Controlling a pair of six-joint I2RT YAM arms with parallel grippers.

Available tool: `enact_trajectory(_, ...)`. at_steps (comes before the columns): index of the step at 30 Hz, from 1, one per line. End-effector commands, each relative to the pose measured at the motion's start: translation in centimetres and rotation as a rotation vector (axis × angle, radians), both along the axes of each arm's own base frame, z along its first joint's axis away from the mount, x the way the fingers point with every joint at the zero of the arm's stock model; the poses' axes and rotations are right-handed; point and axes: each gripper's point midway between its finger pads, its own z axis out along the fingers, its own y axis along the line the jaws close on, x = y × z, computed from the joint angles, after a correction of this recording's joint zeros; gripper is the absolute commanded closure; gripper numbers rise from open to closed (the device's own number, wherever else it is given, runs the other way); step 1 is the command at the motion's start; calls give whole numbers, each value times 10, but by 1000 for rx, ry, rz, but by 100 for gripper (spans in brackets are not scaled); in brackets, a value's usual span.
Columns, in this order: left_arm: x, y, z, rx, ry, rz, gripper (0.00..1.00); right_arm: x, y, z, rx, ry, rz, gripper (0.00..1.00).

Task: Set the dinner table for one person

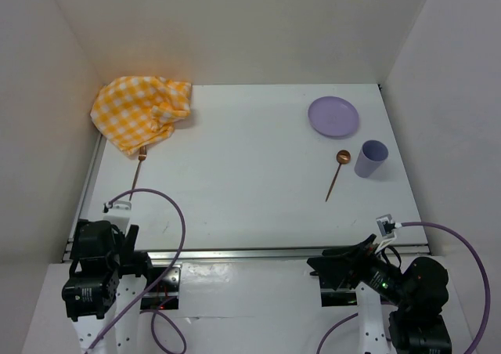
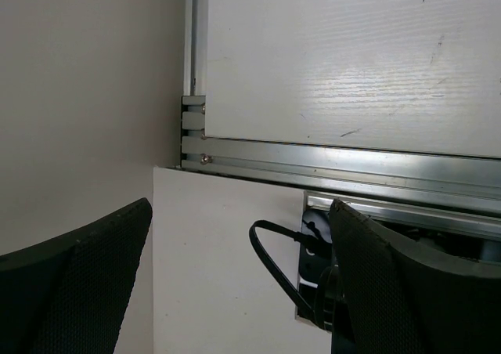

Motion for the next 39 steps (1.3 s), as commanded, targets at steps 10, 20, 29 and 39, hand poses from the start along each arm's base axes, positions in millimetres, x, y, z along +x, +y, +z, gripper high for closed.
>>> enact_trajectory(10,-11,-5,50,29,4,-77,0,20,-15,31,-59,-11,-101,1)
enact_trajectory(20,133,-55,191,-281,-47,-325,0,172,-99,102,-347,-83,-493,1)
enact_trajectory(29,325,-76,125,-222,241,-379,0,297,-104,111,-361,-165,-435,1)
enact_trajectory(39,440,-68,58,313,295,-555,0,332,-105,91,-408,-163,-378,1)
